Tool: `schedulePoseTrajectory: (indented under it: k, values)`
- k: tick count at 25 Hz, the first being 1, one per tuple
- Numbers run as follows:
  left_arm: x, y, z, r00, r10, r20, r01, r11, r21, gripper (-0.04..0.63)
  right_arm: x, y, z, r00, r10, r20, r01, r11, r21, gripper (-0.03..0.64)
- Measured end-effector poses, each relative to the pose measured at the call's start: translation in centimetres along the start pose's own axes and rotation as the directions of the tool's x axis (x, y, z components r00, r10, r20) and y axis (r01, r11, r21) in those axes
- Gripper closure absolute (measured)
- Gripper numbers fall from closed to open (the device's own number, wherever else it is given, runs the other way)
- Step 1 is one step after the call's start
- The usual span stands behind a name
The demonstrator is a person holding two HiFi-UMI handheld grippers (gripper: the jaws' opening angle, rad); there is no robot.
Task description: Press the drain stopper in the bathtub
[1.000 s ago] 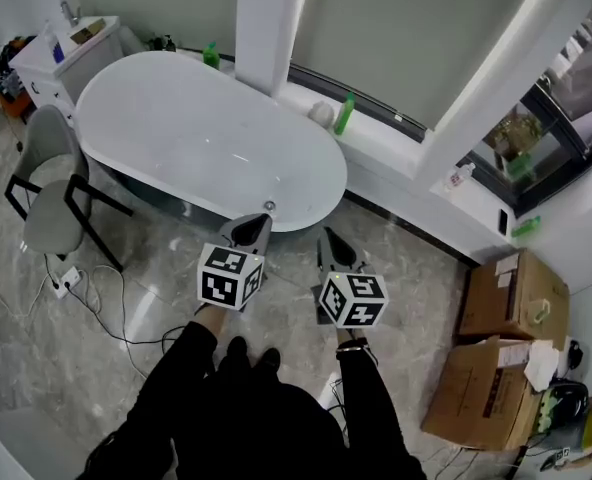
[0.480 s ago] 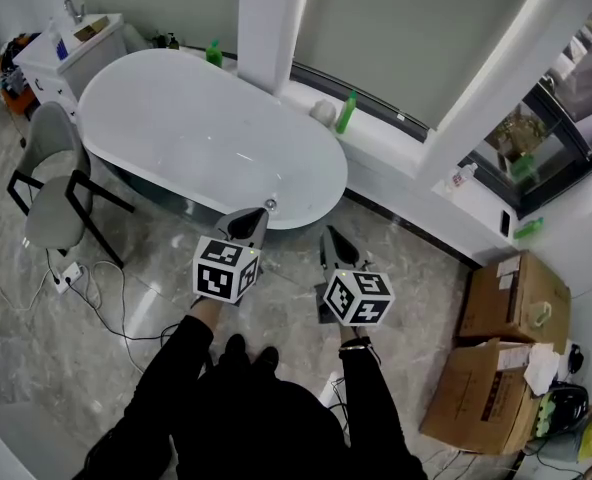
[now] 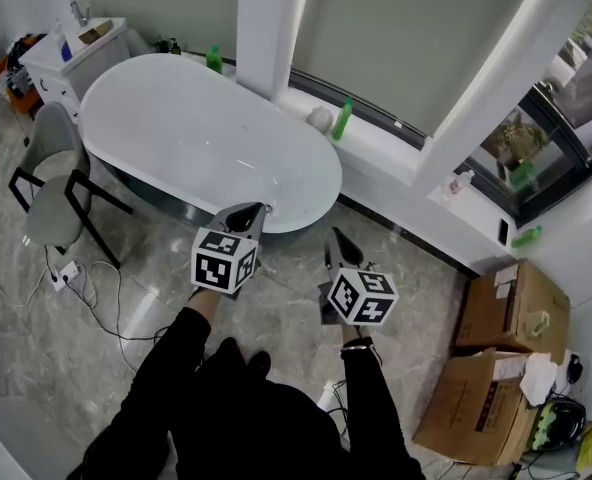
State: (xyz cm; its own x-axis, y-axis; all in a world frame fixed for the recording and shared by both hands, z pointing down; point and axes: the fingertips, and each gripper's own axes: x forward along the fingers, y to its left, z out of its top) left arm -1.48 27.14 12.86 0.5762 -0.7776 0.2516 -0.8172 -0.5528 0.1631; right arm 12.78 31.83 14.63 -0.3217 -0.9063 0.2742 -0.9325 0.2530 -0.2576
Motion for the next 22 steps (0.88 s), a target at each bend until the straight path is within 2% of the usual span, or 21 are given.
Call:
schedulePoseTrajectory:
  k: [10, 22]
  values:
    - [2.4, 0.1, 1.1, 1.0, 0.005, -0.002, -0.005, 1.0, 0.011, 0.595, 1.4, -1.2, 0.4, 1.0, 0.02, -0.02, -0.02, 0.999, -0.029, 0.617]
    - [7.9, 3.2, 1.7, 1.0, -0.016, -0.009, 0.016, 1.0, -0.001, 0.595, 6.6, -3.5, 1.2, 0.999, 0.009, -0.045, -0.011, 0.999, -0.044, 0.617]
